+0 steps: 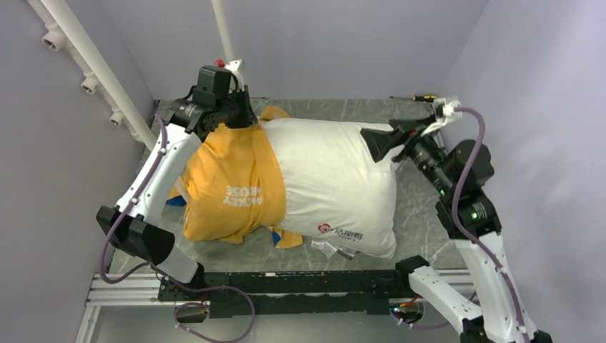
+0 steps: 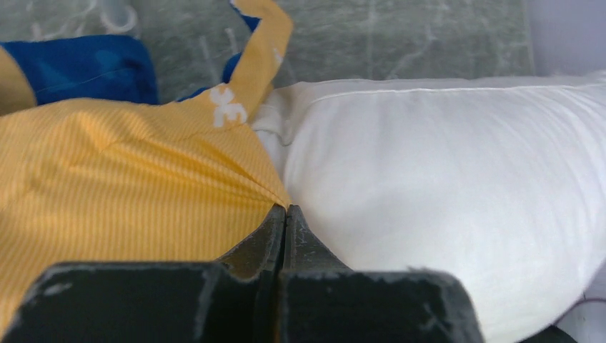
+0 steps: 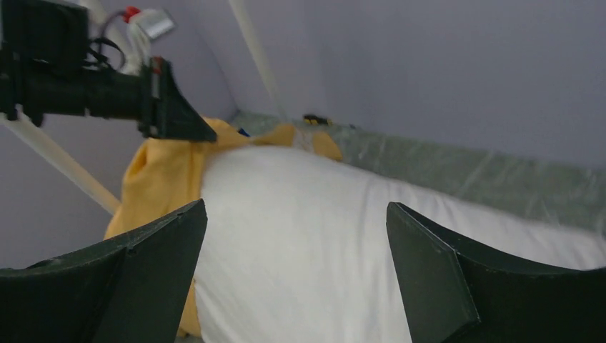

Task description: Put the pillow into the pillowcase

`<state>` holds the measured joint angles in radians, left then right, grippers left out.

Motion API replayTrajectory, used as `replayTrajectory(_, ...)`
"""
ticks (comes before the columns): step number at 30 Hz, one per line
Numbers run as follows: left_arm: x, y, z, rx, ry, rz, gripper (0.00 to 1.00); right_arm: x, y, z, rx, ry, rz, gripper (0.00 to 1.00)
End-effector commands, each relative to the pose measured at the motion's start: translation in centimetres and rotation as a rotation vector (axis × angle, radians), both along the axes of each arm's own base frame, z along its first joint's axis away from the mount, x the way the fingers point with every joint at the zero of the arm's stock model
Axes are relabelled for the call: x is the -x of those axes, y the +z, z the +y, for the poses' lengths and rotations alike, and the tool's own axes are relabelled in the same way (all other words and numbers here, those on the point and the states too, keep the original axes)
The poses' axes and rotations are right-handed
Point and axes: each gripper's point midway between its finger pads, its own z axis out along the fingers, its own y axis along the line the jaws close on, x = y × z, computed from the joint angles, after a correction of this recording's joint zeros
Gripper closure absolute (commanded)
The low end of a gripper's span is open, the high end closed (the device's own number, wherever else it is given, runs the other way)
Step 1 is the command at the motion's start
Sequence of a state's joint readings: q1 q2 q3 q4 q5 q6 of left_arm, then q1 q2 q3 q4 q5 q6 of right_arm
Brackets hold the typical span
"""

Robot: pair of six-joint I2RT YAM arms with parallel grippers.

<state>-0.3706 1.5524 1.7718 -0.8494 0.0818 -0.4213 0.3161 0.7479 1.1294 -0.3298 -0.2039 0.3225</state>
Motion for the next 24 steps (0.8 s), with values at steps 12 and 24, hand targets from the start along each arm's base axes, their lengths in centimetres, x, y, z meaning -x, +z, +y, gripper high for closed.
replayTrajectory(12,5.8,7.9,-9.8,0.195,-0.395,-0.241,1.0,-10.6,-7.1,12.9,0.173,0.673,0.141,0.01)
replayTrajectory(24,4.2,10.3,-12.1,0.278,-0.436,-0.32,1.0,-3.5,-7.9,18.2,-0.08,1.149,0.243,1.0)
